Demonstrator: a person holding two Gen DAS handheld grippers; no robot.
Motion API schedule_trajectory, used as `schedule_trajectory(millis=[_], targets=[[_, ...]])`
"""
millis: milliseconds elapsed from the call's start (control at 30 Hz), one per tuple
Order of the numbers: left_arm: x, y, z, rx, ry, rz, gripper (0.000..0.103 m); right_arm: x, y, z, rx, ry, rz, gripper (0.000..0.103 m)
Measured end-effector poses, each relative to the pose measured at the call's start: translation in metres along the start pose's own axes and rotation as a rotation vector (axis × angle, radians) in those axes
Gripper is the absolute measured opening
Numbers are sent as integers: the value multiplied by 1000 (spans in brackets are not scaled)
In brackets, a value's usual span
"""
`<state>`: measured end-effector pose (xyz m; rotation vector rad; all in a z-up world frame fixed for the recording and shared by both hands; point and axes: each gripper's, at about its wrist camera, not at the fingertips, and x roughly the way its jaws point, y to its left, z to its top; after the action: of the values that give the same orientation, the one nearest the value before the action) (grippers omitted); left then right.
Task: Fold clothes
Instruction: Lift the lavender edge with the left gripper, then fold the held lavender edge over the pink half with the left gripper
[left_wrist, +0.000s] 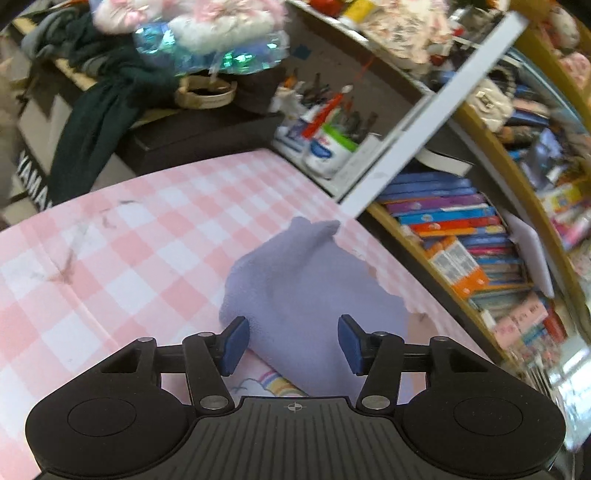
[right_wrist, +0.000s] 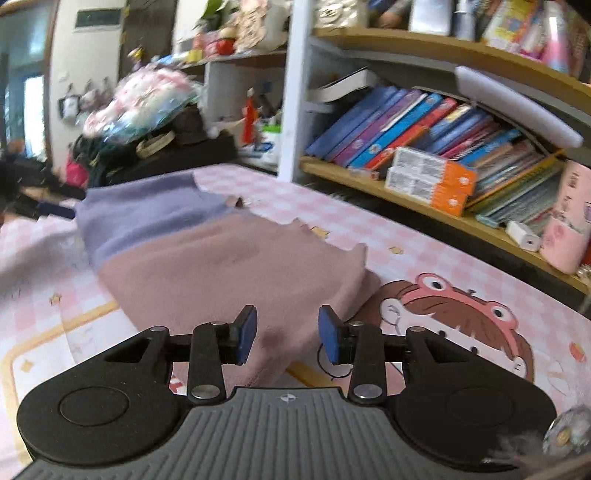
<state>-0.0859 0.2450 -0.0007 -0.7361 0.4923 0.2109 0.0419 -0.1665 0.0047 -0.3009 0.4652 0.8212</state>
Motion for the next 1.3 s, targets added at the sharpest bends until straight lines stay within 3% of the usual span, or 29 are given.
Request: schedule_trajectory(millis=[233, 467, 567, 667, 767, 833, 900, 967, 1000, 1067, 1167, 1300], targets=[[6, 3, -3, -127, -21, 105, 51, 11, 5, -3, -138, 1, 58, 33], [9, 4, -3, -200, -51, 141, 50, 13, -3, -10, -127, -5, 102, 34], [8, 13, -6, -272, -85, 135, 29, 14, 0, -11, -155, -6, 99, 34], [8, 24, -9, -343, -110, 112, 22, 15, 2, -12, -163, -9, 93, 34], [6, 7, -5, -273, -119, 135, 16, 15, 3, -13, -164, -10, 90, 34], [-5, -19, -1, -175, -180, 64, 12, 15, 2, -13, -158, -9, 92, 34], [-19, -57, 2, -4, -226, -64, 12, 16, 0, -12, -151, -8, 96, 34], [-24, -82, 1, 122, -232, -93, 16, 16, 0, -12, -145, -7, 99, 34], [-19, -84, 1, 141, -205, -70, 18, 16, 0, -12, -143, -7, 101, 34], [-5, -81, 3, 137, -141, -12, 21, 16, -1, -12, -141, -6, 103, 34], [16, -59, 2, 13, -54, 69, 25, 16, -2, -12, -138, -6, 106, 34], [5, -50, -4, -16, -102, 105, 27, 16, -4, -11, -127, -5, 113, 34]])
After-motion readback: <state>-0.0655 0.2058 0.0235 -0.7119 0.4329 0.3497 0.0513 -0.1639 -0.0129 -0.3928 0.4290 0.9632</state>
